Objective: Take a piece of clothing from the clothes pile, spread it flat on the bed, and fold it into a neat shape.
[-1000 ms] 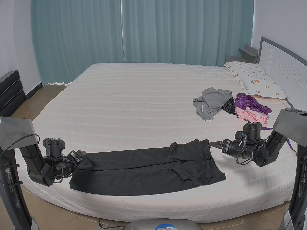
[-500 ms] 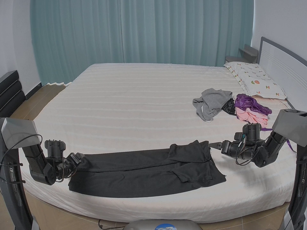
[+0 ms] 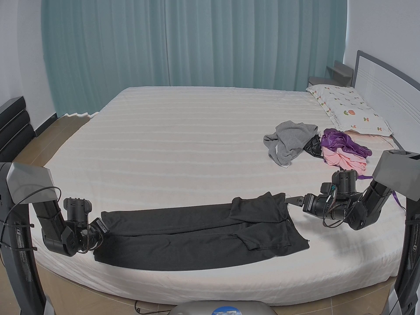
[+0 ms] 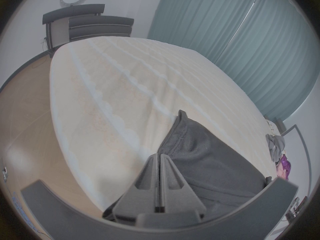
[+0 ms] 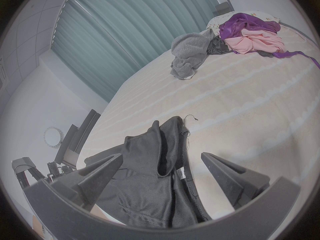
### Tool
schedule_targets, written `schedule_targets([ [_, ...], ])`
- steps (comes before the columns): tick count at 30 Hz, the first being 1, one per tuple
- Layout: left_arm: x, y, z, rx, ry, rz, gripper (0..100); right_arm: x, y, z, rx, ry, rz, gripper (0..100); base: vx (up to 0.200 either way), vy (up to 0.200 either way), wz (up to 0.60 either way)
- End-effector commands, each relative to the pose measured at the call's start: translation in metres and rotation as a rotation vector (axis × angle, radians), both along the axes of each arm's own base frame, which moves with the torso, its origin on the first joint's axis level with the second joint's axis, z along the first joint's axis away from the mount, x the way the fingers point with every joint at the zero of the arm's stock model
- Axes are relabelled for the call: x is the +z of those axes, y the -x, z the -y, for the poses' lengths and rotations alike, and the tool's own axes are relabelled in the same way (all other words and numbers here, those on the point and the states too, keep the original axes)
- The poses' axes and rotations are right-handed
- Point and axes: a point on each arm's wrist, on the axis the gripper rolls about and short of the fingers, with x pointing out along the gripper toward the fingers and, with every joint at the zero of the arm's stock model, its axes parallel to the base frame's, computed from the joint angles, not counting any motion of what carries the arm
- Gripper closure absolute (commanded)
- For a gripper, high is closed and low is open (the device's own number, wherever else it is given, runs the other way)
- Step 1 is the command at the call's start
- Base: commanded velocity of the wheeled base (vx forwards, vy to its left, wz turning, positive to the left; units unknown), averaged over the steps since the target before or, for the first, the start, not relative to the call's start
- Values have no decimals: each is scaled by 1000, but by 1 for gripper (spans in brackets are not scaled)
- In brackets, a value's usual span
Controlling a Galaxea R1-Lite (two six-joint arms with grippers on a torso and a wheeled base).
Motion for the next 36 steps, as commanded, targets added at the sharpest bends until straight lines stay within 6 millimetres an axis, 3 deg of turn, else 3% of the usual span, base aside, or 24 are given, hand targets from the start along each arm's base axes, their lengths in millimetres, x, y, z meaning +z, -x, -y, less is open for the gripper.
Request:
schedule_targets([
  [1,-2,4,-2,6,-17,-17,100,-1,0,0,1,0,-3,0,0,0,0],
  [14,1,5,0,-5,-27,-12,100,-2,1,-1,3,1,-5,0,0,0,0],
  [15,2,5,0,-7,-26,-9,0,-2,1,-1,3,1,-5,0,0,0,0],
  [23,24,2,1,-5,6,70,0,-1,0,-1,3,1,-3,0,0,0,0],
  [28,28,-14,-8,-2,95,134,0,-3,0,-2,8,1,-7,0,0,0,0],
  [36,1,-40,-14,-30,117,135,0,-4,0,-3,9,2,-11,0,0,0,0],
])
